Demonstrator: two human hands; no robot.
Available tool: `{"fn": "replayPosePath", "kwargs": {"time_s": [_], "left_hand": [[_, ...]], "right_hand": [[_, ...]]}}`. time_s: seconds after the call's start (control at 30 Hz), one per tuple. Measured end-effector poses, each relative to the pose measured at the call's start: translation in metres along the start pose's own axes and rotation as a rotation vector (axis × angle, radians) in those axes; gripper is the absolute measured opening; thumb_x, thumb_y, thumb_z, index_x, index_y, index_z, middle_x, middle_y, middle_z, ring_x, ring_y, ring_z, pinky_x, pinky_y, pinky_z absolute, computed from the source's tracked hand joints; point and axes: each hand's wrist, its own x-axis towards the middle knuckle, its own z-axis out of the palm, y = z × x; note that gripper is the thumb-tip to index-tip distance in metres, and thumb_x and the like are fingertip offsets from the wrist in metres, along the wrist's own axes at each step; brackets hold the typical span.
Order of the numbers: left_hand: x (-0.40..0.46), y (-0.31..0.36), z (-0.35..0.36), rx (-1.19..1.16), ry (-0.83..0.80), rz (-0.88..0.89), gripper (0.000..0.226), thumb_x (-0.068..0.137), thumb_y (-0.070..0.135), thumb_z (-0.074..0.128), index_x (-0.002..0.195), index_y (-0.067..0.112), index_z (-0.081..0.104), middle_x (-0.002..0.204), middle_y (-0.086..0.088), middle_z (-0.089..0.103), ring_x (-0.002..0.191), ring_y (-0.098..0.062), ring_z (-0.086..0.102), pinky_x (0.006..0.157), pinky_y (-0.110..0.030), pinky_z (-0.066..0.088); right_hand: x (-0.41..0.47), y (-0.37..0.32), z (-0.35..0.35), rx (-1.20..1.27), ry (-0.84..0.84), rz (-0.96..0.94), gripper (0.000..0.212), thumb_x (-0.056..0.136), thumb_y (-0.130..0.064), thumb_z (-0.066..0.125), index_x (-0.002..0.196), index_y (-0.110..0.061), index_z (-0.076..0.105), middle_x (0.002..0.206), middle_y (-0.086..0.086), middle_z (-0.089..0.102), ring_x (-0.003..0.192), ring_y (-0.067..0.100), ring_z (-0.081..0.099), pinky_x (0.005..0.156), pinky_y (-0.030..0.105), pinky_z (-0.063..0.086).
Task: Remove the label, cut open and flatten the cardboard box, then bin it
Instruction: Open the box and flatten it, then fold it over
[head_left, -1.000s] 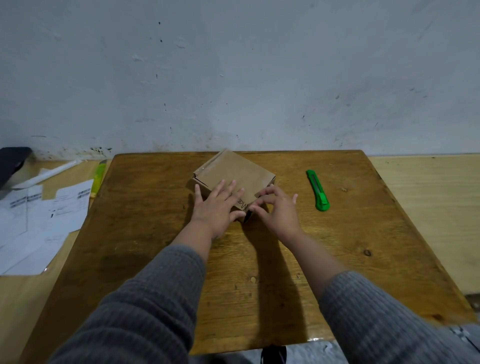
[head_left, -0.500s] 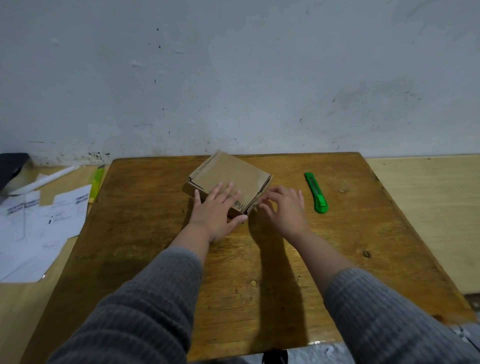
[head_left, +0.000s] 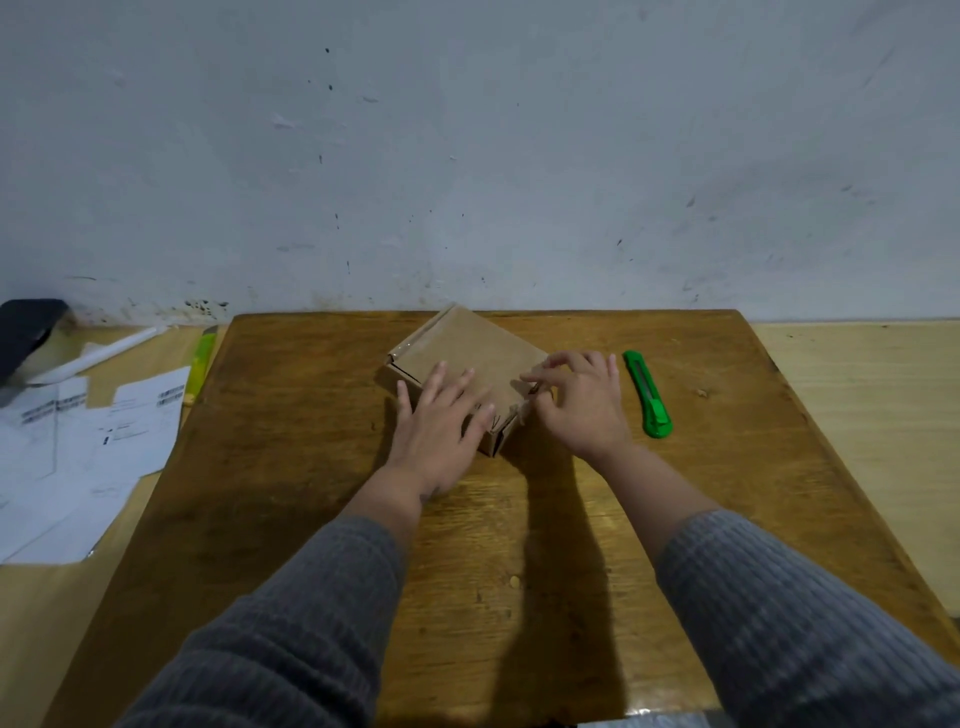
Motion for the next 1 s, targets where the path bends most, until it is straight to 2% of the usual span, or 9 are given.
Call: {"fn": "replayPosePath", "kwargs": {"time_s": [0.1,0.2,0.33,0.5,0.6,0.7,0.77,0.87,1.0], "left_hand": [[0.002,-0.002,0.003,-0.024,0.092,-0.177,0.066,0.098,0.054,0.029,0.154,0.028,0.005,0.162,0.004,-0.011,0.146,-0.019,-0.022,0.113,-0.055,-0.014],[0.006,-0.009,0.000,-0.047,-0.001,-0.349,0.086,0.095,0.062,0.029,0.152,0.015,-0.014,0.158,-0.003,-0.028,0.144,-0.021,-0.027,0.113,-0.059,-0.012],[0.002,-0.019,-0.005,-0.046,-0.051,-0.349,0.084,0.097,0.058,0.028,0.150,0.014,-0.021,0.156,-0.002,-0.031,0.144,-0.017,-0.026,0.115,-0.060,-0.010],[-0.010,-0.017,-0.008,-0.059,-0.057,-0.358,0.078,0.100,0.047,0.028,0.150,0.014,-0.021,0.156,-0.002,-0.031,0.144,-0.017,-0.026,0.117,-0.058,-0.006],[-0.016,-0.015,-0.008,-0.045,-0.062,-0.336,0.077,0.100,0.043,0.030,0.150,0.014,-0.021,0.156,-0.002,-0.032,0.144,-0.016,-0.026,0.118,-0.057,-0.005],[-0.016,-0.013,-0.009,-0.002,-0.091,-0.333,0.076,0.100,0.045,0.027,0.150,0.015,-0.021,0.155,-0.002,-0.032,0.144,-0.017,-0.026,0.117,-0.057,-0.006],[-0.016,-0.013,-0.010,0.017,-0.103,-0.327,0.073,0.100,0.045,0.024,0.150,0.015,-0.020,0.156,-0.002,-0.031,0.144,-0.017,-0.026,0.117,-0.058,-0.007],[-0.018,-0.015,-0.012,0.030,-0.117,-0.311,0.073,0.100,0.046,0.024,0.151,0.016,-0.018,0.156,-0.001,-0.030,0.144,-0.016,-0.025,0.117,-0.059,-0.005],[-0.021,-0.017,-0.016,0.038,-0.140,-0.298,0.071,0.101,0.044,0.024,0.152,0.015,-0.015,0.157,-0.002,-0.028,0.145,-0.017,-0.024,0.116,-0.060,-0.004]], "right_hand": [[0.014,-0.008,0.001,-0.050,-0.116,-0.048,0.038,0.096,-0.034,0.042,0.133,-0.030,0.050,0.154,-0.001,0.030,0.146,0.021,0.013,0.117,0.054,-0.002],[0.020,-0.015,0.011,-0.103,-0.294,-0.062,0.049,0.099,-0.043,0.032,0.145,-0.026,0.033,0.160,-0.002,0.012,0.148,0.022,0.003,0.116,0.057,0.001],[0.013,-0.016,0.016,-0.086,-0.351,-0.015,0.060,0.096,-0.054,0.031,0.149,-0.027,0.022,0.160,-0.006,0.005,0.148,0.018,0.000,0.113,0.061,-0.001],[0.002,-0.017,0.005,-0.114,-0.342,0.052,0.059,0.096,-0.056,0.025,0.148,-0.027,0.025,0.160,-0.006,0.010,0.148,0.017,0.007,0.109,0.070,-0.003],[0.001,-0.014,-0.003,-0.096,-0.310,0.170,0.066,0.091,-0.064,0.028,0.144,-0.026,0.034,0.156,-0.002,0.027,0.144,0.022,0.023,0.108,0.071,-0.005],[0.001,-0.023,-0.005,-0.184,-0.273,0.147,0.076,0.082,-0.077,0.025,0.134,-0.025,0.047,0.146,0.001,0.043,0.141,0.025,0.028,0.110,0.067,-0.006],[0.000,-0.033,0.000,-0.201,-0.247,0.091,0.082,0.079,-0.080,0.027,0.136,-0.024,0.045,0.148,0.004,0.039,0.142,0.026,0.023,0.112,0.063,-0.004],[-0.004,-0.040,0.010,-0.191,-0.299,0.029,0.088,0.077,-0.080,0.035,0.147,-0.026,0.026,0.157,0.008,0.021,0.146,0.028,0.013,0.115,0.058,0.001],[-0.007,-0.041,0.012,-0.141,-0.226,-0.013,0.069,0.090,-0.056,0.044,0.148,-0.029,0.021,0.157,0.008,0.022,0.145,0.027,0.016,0.118,0.050,0.013]]}}
